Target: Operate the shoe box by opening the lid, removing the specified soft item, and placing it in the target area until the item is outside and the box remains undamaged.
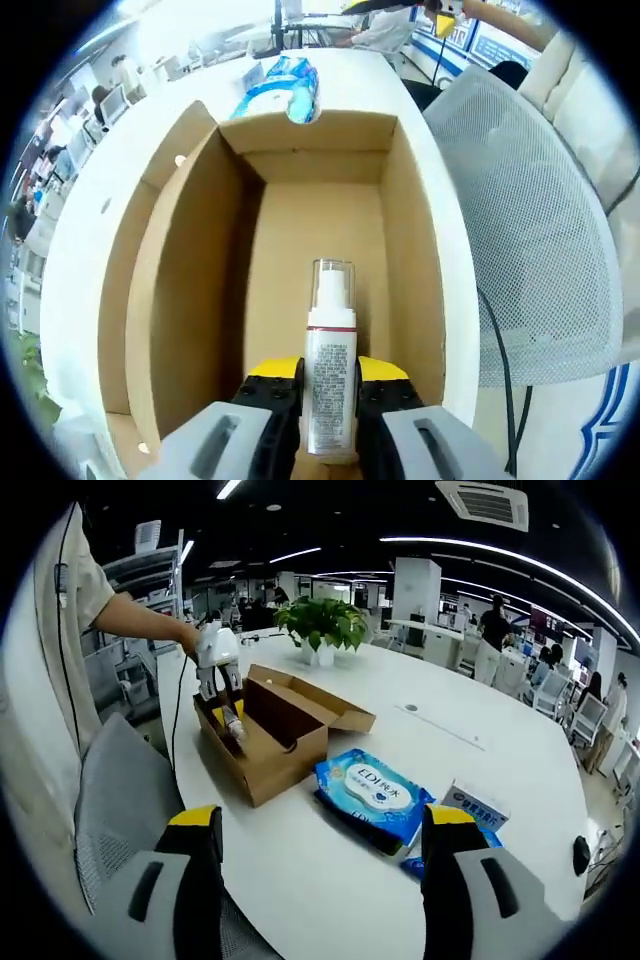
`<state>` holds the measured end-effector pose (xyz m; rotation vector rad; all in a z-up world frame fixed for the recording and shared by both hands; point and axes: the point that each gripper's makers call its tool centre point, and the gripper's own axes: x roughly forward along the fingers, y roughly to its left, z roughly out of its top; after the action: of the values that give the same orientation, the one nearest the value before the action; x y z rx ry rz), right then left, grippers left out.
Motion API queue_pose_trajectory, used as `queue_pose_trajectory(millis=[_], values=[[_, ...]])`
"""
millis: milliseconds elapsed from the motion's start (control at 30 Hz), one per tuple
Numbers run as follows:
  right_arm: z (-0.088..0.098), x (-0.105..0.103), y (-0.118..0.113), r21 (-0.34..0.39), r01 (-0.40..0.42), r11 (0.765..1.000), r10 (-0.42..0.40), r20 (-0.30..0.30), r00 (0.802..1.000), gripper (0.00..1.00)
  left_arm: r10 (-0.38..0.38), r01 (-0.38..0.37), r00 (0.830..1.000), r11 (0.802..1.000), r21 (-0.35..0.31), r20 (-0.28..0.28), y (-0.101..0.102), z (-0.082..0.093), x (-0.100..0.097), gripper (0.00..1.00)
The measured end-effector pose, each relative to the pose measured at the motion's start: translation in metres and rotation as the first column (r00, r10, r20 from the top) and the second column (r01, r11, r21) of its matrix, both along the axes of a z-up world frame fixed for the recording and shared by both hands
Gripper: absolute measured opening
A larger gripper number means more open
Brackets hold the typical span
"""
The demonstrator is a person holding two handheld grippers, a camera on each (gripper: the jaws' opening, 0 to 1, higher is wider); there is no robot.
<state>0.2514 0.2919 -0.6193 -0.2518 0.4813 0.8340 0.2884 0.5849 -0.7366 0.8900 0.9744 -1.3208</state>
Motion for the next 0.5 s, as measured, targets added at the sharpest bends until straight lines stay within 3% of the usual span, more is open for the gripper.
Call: queue_pose_trajectory(millis=[500], values=[[0.005,-0.002,0.029,0.003,-0.089,0.996,0.089,0.053,0.995,0.65,-0.003,0.007,0.999,0.993,-0.121,0.035,-0.037,0.035,-0.006,0.18]])
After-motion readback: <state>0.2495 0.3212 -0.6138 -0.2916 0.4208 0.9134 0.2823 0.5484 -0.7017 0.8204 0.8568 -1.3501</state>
